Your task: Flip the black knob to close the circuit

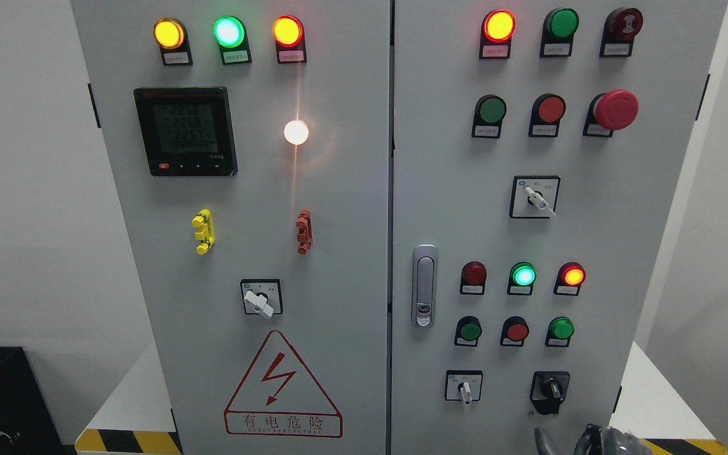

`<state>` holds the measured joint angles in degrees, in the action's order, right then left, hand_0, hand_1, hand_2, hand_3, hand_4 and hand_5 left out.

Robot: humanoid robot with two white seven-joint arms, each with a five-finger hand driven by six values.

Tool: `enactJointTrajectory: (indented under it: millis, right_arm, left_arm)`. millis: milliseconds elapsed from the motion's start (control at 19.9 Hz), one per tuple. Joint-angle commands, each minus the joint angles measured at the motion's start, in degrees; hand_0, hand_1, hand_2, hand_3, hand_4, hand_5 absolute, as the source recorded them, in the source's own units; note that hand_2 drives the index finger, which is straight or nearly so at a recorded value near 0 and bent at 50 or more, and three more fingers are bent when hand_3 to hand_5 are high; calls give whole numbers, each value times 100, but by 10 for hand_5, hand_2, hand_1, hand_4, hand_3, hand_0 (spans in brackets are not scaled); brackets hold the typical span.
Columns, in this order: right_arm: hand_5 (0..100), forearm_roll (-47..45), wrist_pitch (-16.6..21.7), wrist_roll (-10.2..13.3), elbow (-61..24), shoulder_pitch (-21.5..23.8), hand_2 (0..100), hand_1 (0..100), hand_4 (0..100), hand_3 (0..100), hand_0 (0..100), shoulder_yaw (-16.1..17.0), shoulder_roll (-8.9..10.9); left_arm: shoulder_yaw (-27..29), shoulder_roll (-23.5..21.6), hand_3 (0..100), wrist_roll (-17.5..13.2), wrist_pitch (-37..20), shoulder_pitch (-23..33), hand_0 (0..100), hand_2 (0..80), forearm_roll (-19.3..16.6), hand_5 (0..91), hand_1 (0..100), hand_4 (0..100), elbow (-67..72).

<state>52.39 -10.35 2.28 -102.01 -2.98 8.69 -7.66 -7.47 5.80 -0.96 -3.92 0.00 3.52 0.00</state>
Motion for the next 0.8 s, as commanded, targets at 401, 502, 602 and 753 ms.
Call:
enactJointTrajectory:
  millis: [401,502,602,753]
  right_arm:
    - [462,-4822,815,308,-1057,1080,295,131,505,465,0,-351,37]
    - [365,-5403,877,290,-1145,1229,220,107,403,385,0,-351,45]
    - [317,-5774,912,177,-1250,1422,193,99,355,359,0,-351,45]
    - [122,-5837,1227,-454,-1277,1633,114,74,193,257,0,-351,54]
  left_arm:
    - [0,0,0,0,-4,123,120,0,0,0,556,0,-132]
    - [0,0,0,0,-4,123,120,0,0,0,556,0,-132]
    - [0,0,0,0,-4,123,120,0,0,0,556,0,-132]
    - [0,0,0,0,-4,123,120,0,0,0,556,0,-132]
